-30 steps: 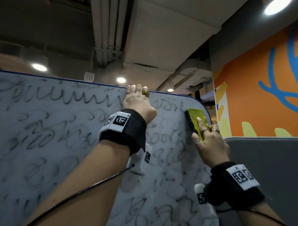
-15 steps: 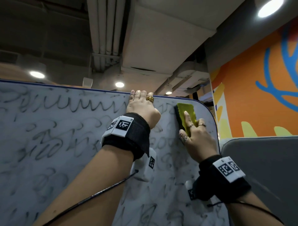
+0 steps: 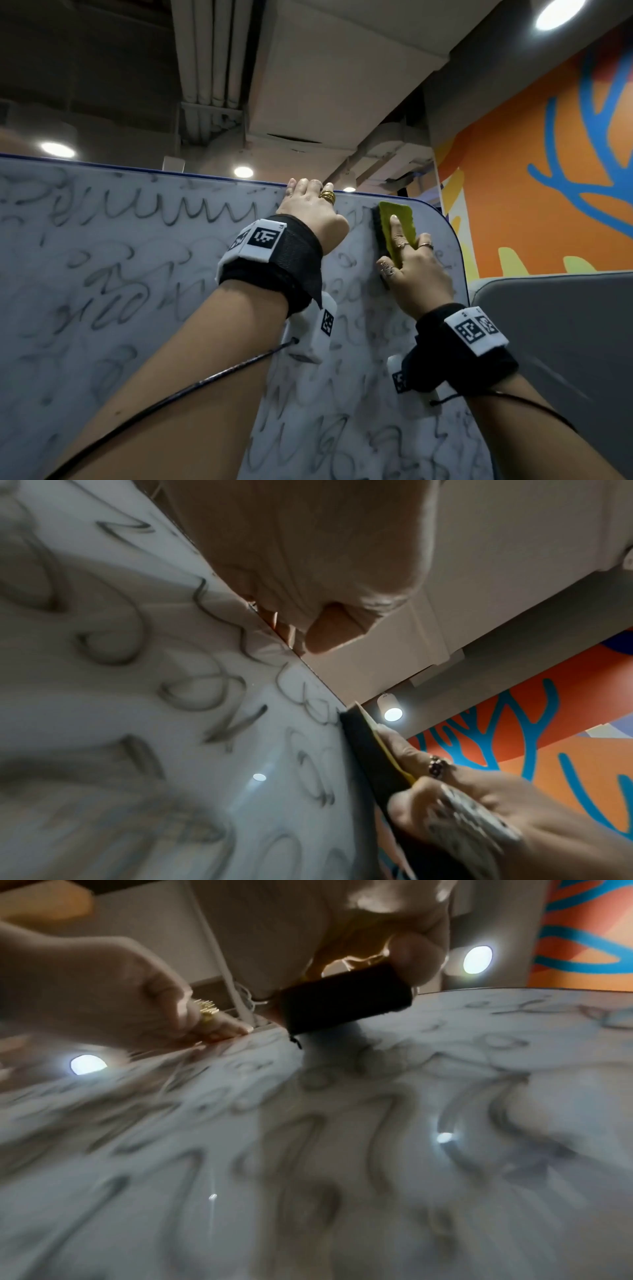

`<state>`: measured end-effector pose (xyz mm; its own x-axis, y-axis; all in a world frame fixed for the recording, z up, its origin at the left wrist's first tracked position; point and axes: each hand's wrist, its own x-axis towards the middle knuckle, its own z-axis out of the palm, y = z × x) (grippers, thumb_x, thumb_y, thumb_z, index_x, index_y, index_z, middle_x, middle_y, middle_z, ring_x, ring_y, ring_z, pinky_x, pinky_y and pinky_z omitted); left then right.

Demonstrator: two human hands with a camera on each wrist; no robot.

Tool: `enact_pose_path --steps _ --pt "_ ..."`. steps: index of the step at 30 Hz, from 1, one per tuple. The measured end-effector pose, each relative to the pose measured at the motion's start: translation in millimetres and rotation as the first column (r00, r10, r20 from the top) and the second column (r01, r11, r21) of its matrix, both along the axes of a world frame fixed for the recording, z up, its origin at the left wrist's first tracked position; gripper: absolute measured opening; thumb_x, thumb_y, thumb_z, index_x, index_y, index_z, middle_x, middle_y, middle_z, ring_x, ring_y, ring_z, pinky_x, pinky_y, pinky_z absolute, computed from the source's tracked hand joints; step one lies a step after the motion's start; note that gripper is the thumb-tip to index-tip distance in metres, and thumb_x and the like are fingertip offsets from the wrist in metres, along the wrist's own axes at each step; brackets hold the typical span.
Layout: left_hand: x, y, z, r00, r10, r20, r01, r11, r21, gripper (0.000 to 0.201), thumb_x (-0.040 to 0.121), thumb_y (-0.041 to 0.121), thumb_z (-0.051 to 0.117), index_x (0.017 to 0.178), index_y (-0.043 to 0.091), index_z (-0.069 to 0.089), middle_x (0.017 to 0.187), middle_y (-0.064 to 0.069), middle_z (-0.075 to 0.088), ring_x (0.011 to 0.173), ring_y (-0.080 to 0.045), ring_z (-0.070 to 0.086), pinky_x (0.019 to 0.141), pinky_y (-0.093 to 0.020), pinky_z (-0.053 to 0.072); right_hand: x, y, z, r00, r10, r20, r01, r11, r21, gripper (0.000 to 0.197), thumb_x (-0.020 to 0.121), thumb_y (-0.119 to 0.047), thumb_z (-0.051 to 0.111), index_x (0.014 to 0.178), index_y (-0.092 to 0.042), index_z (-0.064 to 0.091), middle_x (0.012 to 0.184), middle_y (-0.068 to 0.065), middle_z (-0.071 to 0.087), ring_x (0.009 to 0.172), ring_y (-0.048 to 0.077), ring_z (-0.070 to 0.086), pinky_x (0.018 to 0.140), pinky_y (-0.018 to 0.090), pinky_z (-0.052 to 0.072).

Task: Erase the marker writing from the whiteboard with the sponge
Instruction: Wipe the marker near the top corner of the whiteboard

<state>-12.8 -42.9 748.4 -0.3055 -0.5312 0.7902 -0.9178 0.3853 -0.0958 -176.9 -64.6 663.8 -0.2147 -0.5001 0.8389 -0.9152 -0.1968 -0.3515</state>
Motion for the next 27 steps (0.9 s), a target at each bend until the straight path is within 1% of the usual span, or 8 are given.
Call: enact_pose_path --steps 5,8,13,17,20,23,25,27 --pt "2.9 -1.4 1.1 0.999 -0.033 0.006 0.032 0.999 0.015 0.066 0.090 0.016 0.031 0.152 0.010 0.010 0.155 -0.007 0.015 0.144 -0.021 0.003 0.116 -0.031 -0.009 1.9 1.8 -22.1 0.990 -0.043 -0.136 0.043 0.999 -0.005 0.068 0.093 -0.042 0.041 0.145 -0.046 -0.002 0.143 0.011 0.022 0.119 0.031 0.044 0.089 0.038 0.041" --pt "4.0 -1.9 2.2 0.999 -0.036 0.003 0.036 0.999 0.013 0.064 0.091 0.014 0.032 0.151 0.010 0.013 0.154 -0.007 0.018 0.144 -0.021 0.005 0.116 -0.031 -0.008 -24.6 -2.0 -14.3 0.992 -0.100 -0.074 0.101 0.995 0.012 0.066 0.094 -0.043 0.039 0.146 -0.044 0.000 0.145 0.014 0.023 0.120 0.032 0.046 0.090 0.039 0.041" --pt "-0.5 0.3 -3.7 1.000 -0.012 -0.011 0.011 1.000 -0.005 0.064 0.090 0.013 0.030 0.151 0.007 0.012 0.154 -0.009 0.016 0.144 -0.024 0.003 0.118 -0.033 -0.008 -36.1 -5.9 24.4 0.998 -0.064 0.013 0.064 0.998 -0.004 0.062 0.095 -0.043 0.037 0.148 -0.039 0.006 0.147 0.020 0.024 0.128 0.036 0.038 0.100 0.045 0.036" --pt "-0.2 -3.6 -4.1 1.000 -0.004 0.004 0.004 1.000 -0.015 0.064 0.090 0.014 0.031 0.151 0.006 0.011 0.153 -0.009 0.017 0.144 -0.025 0.002 0.118 -0.034 -0.008 -2.7 -3.1 11.6 0.989 -0.018 -0.144 0.014 0.999 -0.033 0.066 0.094 -0.044 0.039 0.147 -0.044 0.000 0.145 0.012 0.023 0.120 0.034 0.045 0.094 0.040 0.039" --pt "1.6 -3.7 -3.3 1.000 -0.021 0.007 0.021 1.000 0.000 0.065 0.090 0.014 0.031 0.151 0.008 0.012 0.154 -0.008 0.016 0.144 -0.024 0.001 0.118 -0.033 -0.009 -1.0 -1.9 -13.0 0.973 -0.059 -0.224 0.051 0.998 -0.041 0.067 0.088 -0.051 0.032 0.145 -0.046 -0.002 0.137 0.009 0.027 0.113 0.031 0.048 0.085 0.037 0.042" --pt "3.4 -1.4 -3.0 0.999 -0.041 -0.004 0.041 0.999 0.005 0.064 0.091 0.013 0.031 0.151 0.009 0.013 0.154 -0.007 0.016 0.145 -0.023 0.001 0.117 -0.031 -0.008 -29.5 -7.7 -16.4 0.986 -0.120 -0.111 0.119 0.993 -0.018 0.068 0.085 -0.053 0.029 0.146 -0.044 0.003 0.139 0.011 0.029 0.114 0.034 0.048 0.086 0.039 0.042" --pt "4.9 -1.9 -2.3 0.998 -0.059 -0.010 0.059 0.998 0.004 0.064 0.090 0.013 0.031 0.151 0.010 0.013 0.154 -0.005 0.016 0.145 -0.023 0.000 0.117 -0.031 -0.007 -42.3 -8.9 -3.8 0.992 -0.118 0.035 0.119 0.992 -0.034 0.063 0.090 -0.049 0.034 0.148 -0.040 0.011 0.140 0.015 0.032 0.117 0.037 0.047 0.091 0.041 0.040" --pt "5.8 -3.3 -1.8 0.998 -0.059 -0.001 0.059 0.998 -0.004 0.064 0.089 0.013 0.031 0.151 0.010 0.014 0.154 -0.005 0.017 0.145 -0.023 0.001 0.118 -0.031 -0.006 -36.5 -7.8 11.5 0.994 -0.087 0.071 0.091 0.994 -0.064 0.061 0.092 -0.045 0.037 0.148 -0.036 0.015 0.139 0.018 0.034 0.118 0.038 0.046 0.094 0.043 0.039"
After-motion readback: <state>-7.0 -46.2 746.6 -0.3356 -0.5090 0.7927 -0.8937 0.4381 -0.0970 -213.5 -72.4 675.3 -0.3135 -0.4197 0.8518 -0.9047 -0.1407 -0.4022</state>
